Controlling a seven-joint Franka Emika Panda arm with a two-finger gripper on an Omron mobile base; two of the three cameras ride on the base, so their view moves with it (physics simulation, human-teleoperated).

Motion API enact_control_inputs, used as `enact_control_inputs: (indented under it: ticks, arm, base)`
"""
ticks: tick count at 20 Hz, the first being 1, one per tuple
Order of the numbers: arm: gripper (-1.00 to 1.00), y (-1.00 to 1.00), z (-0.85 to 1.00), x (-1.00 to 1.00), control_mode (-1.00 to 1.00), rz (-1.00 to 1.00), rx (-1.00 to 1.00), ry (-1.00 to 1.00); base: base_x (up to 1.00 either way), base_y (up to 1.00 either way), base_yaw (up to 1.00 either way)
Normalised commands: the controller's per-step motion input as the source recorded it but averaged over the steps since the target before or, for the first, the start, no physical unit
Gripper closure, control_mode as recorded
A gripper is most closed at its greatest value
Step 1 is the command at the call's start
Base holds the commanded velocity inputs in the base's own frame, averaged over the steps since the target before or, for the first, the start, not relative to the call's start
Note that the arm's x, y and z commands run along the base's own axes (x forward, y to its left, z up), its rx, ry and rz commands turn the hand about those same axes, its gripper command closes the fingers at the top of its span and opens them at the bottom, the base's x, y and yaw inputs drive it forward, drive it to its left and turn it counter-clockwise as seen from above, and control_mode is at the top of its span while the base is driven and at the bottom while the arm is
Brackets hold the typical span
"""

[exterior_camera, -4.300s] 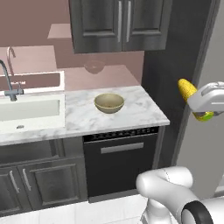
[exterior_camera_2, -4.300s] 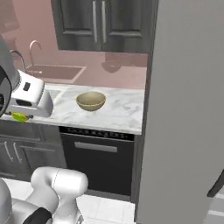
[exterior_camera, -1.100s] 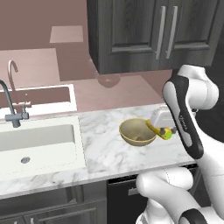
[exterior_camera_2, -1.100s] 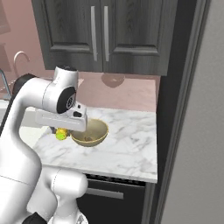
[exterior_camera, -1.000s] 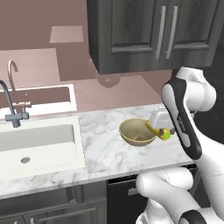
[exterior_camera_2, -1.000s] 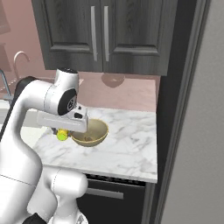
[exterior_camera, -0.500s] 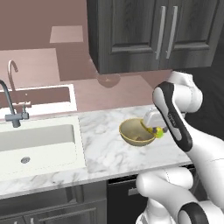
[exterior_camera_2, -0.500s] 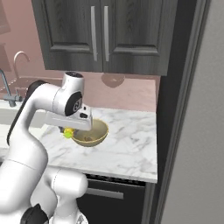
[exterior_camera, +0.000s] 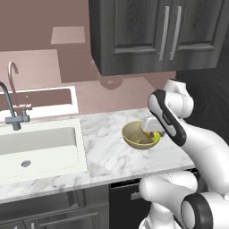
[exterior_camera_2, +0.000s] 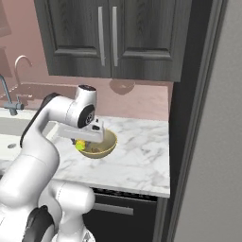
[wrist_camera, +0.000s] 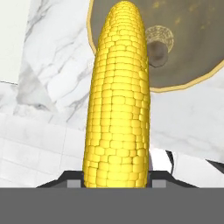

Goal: Take the lemon, garlic, and corn from the freezer and place them in the bowl on the counter.

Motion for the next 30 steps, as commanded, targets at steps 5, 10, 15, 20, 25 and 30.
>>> enact_control_inputs:
  ticks: [5, 10, 15, 20, 25, 30]
  arm:
    - [1.0, 0.0, -0.39, 0.34, -1.0, 0.0, 0.0, 0.0]
    - [1.0, 0.0, -0.13, 0.36, -1.0, 0.0, 0.0, 0.0]
    - [1.0, 0.0, -0.12, 0.39, -1.0, 0.0, 0.0, 0.0]
    - [1.0, 0.0, -0.31, 0.28, -1.0, 0.0, 0.0, 0.0]
    - [1.0, 0.0, -0.42, 0.24, -1.0, 0.0, 0.0, 0.0]
    - [1.0, 0.0, -0.17, 0.3, -1.0, 0.0, 0.0, 0.0]
  base:
    - [0.0, 0.0, 0.0]
    - [0.0, 0.0, 0.0]
    - [0.0, 0.0, 0.0]
    - [0.0, 0.0, 0.0]
    - [0.0, 0.0, 0.0]
    - [0.0, 0.0, 0.0]
